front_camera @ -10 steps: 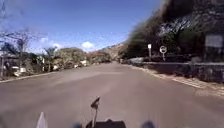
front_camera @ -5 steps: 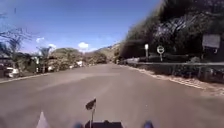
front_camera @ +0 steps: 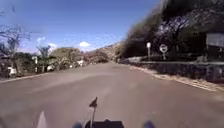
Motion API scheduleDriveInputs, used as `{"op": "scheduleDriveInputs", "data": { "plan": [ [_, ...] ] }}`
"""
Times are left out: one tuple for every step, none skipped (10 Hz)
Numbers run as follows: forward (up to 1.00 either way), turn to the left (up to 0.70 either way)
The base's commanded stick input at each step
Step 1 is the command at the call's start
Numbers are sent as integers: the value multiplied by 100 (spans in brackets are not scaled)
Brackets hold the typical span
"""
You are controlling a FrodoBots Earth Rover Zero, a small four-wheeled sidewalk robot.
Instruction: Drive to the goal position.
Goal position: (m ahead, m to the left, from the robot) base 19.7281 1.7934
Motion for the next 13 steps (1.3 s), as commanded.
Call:
{"op": "scheduleDriveInputs", "data": {
  "plan": [
    [50, 0],
    [50, 0],
    [50, 0],
    [50, 0],
    [50, 0],
    [50, 0],
    [50, 0],
    [50, 0],
    [50, 0],
    [50, 0],
    [50, 0],
    [50, 0],
    [50, 0]
  ]
}}
